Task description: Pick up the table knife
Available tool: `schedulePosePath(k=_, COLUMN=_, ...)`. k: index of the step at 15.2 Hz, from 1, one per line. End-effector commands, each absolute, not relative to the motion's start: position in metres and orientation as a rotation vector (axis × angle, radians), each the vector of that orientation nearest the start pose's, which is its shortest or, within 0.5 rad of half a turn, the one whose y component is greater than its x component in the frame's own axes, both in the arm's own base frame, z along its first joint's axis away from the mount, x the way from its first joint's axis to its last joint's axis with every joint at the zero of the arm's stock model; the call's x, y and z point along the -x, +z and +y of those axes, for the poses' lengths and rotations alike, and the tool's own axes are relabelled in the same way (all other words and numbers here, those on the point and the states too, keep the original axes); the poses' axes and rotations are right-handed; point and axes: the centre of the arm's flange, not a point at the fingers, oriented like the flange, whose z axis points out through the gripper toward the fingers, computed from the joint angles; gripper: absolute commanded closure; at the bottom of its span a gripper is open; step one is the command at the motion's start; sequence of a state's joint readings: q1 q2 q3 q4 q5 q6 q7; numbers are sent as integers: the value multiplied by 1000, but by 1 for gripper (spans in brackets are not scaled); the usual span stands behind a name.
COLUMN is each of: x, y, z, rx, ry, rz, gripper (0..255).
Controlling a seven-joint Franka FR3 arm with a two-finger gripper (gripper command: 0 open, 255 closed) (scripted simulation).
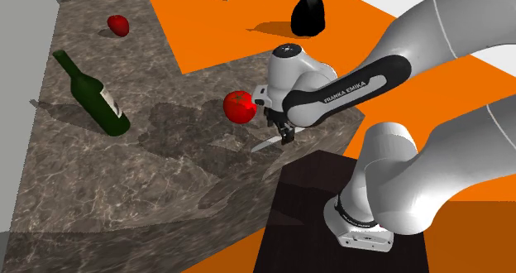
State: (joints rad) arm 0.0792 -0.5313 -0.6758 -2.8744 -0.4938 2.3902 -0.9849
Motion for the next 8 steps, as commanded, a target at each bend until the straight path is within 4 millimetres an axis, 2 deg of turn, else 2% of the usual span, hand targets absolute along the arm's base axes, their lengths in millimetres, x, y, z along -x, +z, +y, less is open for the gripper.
schedulePosePath(k=1, x=-294, y=292, z=-164, rx=2884, ry=0, rz=-1274, gripper=0)
schedulePosePath(k=3, x=-294, y=289, z=-164, rx=2884, ry=0, rz=-1274, gripper=0)
schedulePosePath(k=4, x=-293, y=288, z=-164, rx=2884, ry=0, rz=-1274, gripper=255)
schedulePosePath(k=8, x=-293, y=288, z=-164, rx=2884, ry=0, rz=-1274, gripper=255)
